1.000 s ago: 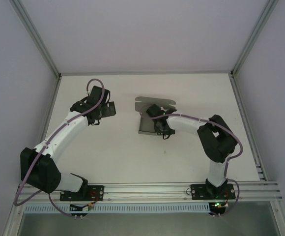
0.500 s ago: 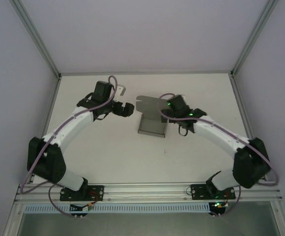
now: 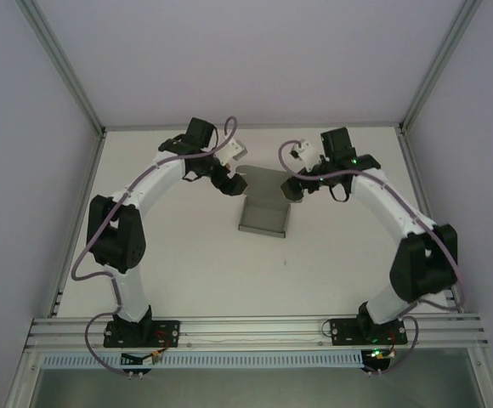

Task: Assemble paper box

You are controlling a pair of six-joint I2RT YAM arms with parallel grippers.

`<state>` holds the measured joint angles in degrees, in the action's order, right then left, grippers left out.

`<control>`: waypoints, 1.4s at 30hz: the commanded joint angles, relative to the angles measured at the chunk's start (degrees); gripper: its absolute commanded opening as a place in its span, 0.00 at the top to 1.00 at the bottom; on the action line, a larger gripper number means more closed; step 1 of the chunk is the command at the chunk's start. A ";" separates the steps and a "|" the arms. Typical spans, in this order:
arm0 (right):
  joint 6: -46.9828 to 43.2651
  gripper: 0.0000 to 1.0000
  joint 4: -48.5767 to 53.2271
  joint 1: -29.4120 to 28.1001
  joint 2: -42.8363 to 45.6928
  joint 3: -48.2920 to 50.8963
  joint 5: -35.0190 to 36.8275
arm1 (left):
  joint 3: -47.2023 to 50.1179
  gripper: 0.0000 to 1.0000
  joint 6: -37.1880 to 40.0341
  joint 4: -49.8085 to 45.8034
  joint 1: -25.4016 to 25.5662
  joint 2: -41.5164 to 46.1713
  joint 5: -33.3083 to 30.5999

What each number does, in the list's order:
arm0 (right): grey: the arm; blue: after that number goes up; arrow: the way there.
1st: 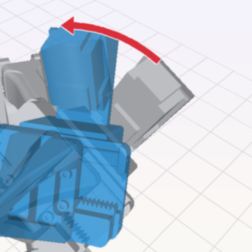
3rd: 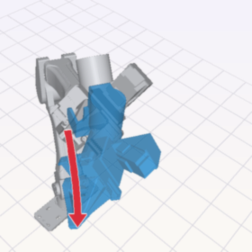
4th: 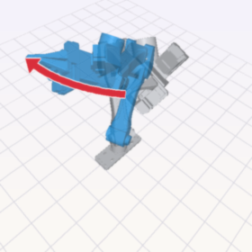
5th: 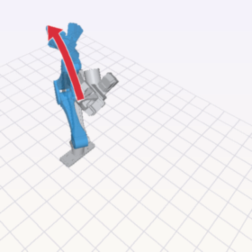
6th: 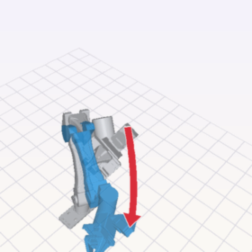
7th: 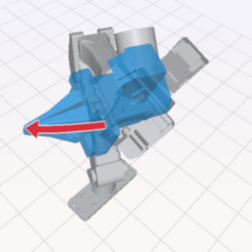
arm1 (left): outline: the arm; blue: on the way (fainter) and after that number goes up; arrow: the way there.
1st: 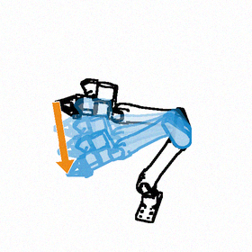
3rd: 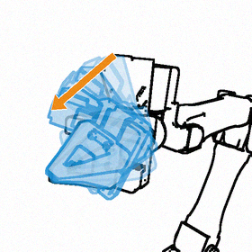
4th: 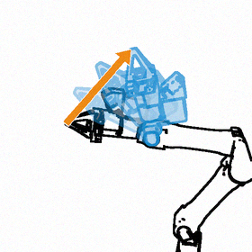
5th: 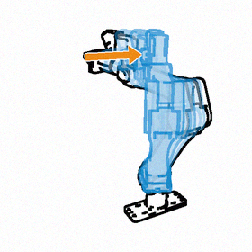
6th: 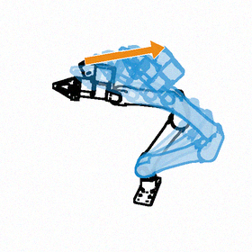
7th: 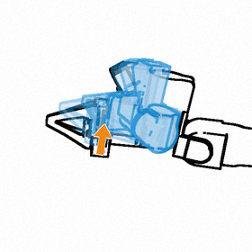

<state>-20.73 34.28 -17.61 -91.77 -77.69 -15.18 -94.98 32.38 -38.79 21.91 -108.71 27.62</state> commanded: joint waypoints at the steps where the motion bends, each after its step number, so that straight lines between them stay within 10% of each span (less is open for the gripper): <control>1: -7.91 0.00 8.15 2.43 -5.30 -5.80 -3.24 | -6.27 0.06 6.87 -7.89 -0.45 -4.06 3.72; 12: -12.93 0.38 17.98 3.78 -14.29 -13.58 -6.54 | -18.20 0.18 16.47 -18.77 -0.13 -12.84 5.85; 28: -9.66 0.83 19.60 4.28 -17.30 -15.69 -6.40 | -19.81 0.93 19.49 -20.29 3.22 -13.56 0.50; 42: 4.70 0.96 7.20 4.26 -10.08 -8.04 -2.08 | -13.51 1.00 0.09 -2.16 5.49 -10.30 -15.31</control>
<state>-23.88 46.13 -13.54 -105.27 -86.48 -16.99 -110.76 40.93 -47.51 26.57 -121.47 21.12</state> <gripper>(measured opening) 0.065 0.056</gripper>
